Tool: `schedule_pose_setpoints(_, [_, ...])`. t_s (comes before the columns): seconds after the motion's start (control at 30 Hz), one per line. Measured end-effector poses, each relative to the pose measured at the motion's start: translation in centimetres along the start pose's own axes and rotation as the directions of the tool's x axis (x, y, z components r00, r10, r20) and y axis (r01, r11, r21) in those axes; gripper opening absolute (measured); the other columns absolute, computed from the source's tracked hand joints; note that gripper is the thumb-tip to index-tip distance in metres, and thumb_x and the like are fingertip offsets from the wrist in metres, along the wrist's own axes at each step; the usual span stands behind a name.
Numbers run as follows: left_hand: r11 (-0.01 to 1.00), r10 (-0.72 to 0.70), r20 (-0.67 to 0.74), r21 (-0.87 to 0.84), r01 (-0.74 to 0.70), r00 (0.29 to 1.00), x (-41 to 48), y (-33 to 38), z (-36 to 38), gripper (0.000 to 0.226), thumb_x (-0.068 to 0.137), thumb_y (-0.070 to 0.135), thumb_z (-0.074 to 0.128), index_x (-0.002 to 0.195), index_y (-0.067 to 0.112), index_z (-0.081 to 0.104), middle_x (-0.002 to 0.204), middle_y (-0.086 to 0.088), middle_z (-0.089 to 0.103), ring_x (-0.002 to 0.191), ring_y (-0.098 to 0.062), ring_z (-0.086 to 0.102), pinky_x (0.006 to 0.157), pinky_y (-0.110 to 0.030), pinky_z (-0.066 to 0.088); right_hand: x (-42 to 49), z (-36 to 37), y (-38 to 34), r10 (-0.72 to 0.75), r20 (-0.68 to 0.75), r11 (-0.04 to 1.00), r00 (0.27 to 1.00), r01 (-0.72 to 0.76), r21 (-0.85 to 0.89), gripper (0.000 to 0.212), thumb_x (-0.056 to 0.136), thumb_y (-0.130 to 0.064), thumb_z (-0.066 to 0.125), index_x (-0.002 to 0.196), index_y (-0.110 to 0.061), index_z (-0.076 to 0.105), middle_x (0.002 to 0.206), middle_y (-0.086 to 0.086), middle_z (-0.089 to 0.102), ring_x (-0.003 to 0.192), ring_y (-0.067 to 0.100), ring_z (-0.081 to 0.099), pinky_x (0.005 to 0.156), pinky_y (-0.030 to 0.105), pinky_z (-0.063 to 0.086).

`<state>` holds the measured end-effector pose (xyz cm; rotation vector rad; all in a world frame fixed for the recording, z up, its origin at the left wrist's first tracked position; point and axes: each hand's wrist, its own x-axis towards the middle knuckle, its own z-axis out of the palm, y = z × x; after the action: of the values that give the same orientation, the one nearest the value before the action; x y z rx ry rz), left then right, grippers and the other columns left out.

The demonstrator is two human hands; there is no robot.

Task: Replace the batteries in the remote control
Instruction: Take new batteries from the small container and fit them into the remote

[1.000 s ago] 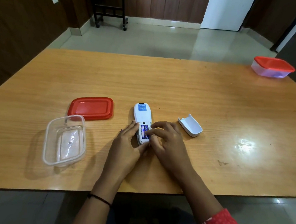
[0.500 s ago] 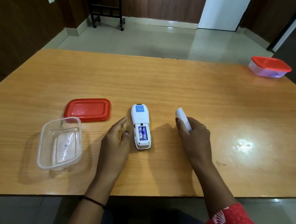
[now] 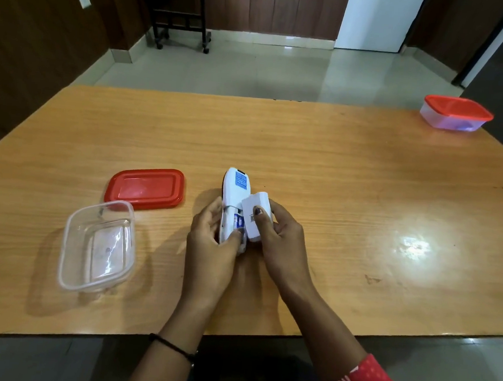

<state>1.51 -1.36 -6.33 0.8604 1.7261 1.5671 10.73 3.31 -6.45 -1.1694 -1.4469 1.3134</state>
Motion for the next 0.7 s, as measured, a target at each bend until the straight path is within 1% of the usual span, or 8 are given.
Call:
schedule_pose_setpoints(0.07, [0.993, -0.071, -0.022, -0.097, 0.068, 0.997, 0.0, 0.3, 0.1, 0.065, 0.084, -0.007, 0.058, 0.141, 0.019, 0.038, 0.130, 0.004, 0.056, 0.112, -0.005, 0.058, 0.082, -0.018, 0.051, 0.0, -0.2, -0.1, 0.042, -0.001, 0.998, 0.999, -0.042, 0.053, 0.030, 0.094, -0.030, 0.053, 0.124, -0.028, 0.057, 0.095, 0.003, 0.074, 0.084, 0.016, 0.071, 0.075, 0.037, 0.057])
schedule_pose_setpoints(0.13, [0.945, -0.197, -0.015, -0.268, 0.185, 0.980, 0.3, 0.6, 0.0, 0.071, 0.083, -0.011, 0.055, 0.145, 0.015, 0.030, 0.130, -0.002, 0.056, 0.108, -0.009, 0.060, 0.092, -0.031, 0.050, -0.1, -0.3, -0.6, 0.071, -0.015, 0.993, 0.997, -0.069, 0.095, 0.029, 0.096, -0.029, 0.051, 0.124, -0.027, 0.058, 0.100, 0.002, 0.073, 0.086, 0.013, 0.070, 0.071, 0.029, 0.054])
schedule_pose_setpoints(0.23, [0.797, -0.300, 0.130, -0.510, 0.323, 0.945, 0.5, 1.4, -0.5, 0.051, 0.081, -0.018, 0.046, 0.129, 0.001, 0.046, 0.103, -0.012, 0.065, 0.087, -0.022, 0.064, 0.083, -0.044, 0.053, -0.2, -0.1, -1.2, 0.113, -0.010, 0.979, 0.994, -0.109, 0.170, 0.026, 0.097, -0.023, 0.047, 0.116, -0.022, 0.065, 0.098, -0.001, 0.070, 0.071, 0.008, 0.063, 0.057, 0.021, 0.047])
schedule_pose_setpoints(0.3, [0.745, -0.284, 0.250, -0.551, 0.377, 0.926, 0.4, 1.7, -0.8, 0.045, 0.079, -0.017, 0.041, 0.117, 0.002, 0.057, 0.100, -0.020, 0.066, 0.082, -0.027, 0.066, 0.069, -0.040, 0.057, -0.5, 0.3, -1.2, 0.061, -0.029, 0.993, 0.998, -0.058, 0.099, 0.025, 0.097, -0.023, 0.046, 0.112, -0.027, 0.066, 0.099, -0.004, 0.069, 0.076, 0.007, 0.063, 0.062, 0.026, 0.050])
schedule_pose_setpoints(0.37, [0.675, -0.269, 0.316, -0.613, 0.412, 0.910, 0.5, 1.8, -1.0, 0.051, 0.080, -0.016, 0.036, 0.121, 0.005, 0.058, 0.103, -0.020, 0.068, 0.082, -0.026, 0.069, 0.064, -0.035, 0.058, -0.9, 0.5, -1.0, -0.048, -0.064, 0.996, 0.997, 0.043, -0.072, 0.027, 0.097, -0.025, 0.045, 0.114, -0.030, 0.065, 0.106, -0.006, 0.065, 0.089, 0.003, 0.062, 0.077, 0.026, 0.051])
schedule_pose_setpoints(0.47, [0.585, -0.263, 0.332, -0.692, 0.423, 0.906, 0.6, 2.0, -1.1, 0.054, 0.079, -0.015, 0.035, 0.126, 0.005, 0.053, 0.101, -0.018, 0.070, 0.077, -0.023, 0.071, 0.060, -0.029, 0.058, -1.3, 0.8, -1.1, -0.160, -0.078, 0.954, 0.984, 0.133, -0.269, 0.028, 0.098, -0.023, 0.043, 0.118, -0.026, 0.063, 0.104, -0.006, 0.055, 0.086, -0.005, 0.055, 0.071, 0.005, 0.040])
schedule_pose_setpoints(0.57, [0.535, -0.249, 0.329, -0.737, 0.413, 0.911, 0.4, 2.1, -1.0, 0.042, 0.082, -0.008, 0.034, 0.118, 0.007, 0.052, 0.091, -0.013, 0.071, 0.070, -0.019, 0.070, 0.056, -0.025, 0.056, -1.6, 1.1, -0.9, -0.199, -0.057, 0.921, 0.978, 0.167, -0.353, 0.027, 0.097, -0.023, 0.043, 0.117, -0.022, 0.062, 0.104, -0.005, 0.053, 0.083, -0.001, 0.054, 0.069, 0.007, 0.039])
schedule_pose_setpoints(0.7, [0.541, -0.267, 0.354, -0.714, 0.444, 0.896, 0.2, 2.0, -0.7, 0.025, 0.090, 0.011, 0.042, 0.095, 0.005, 0.066, 0.085, -0.010, 0.073, 0.072, -0.017, 0.071, 0.060, -0.024, 0.057, -1.8, 1.2, -0.8, -0.220, -0.047, 0.899, 0.974, 0.184, -0.397, 0.028, 0.098, -0.021, 0.043, 0.119, -0.022, 0.061, 0.108, -0.005, 0.055, 0.083, 0.001, 0.052, 0.069, 0.011, 0.040])
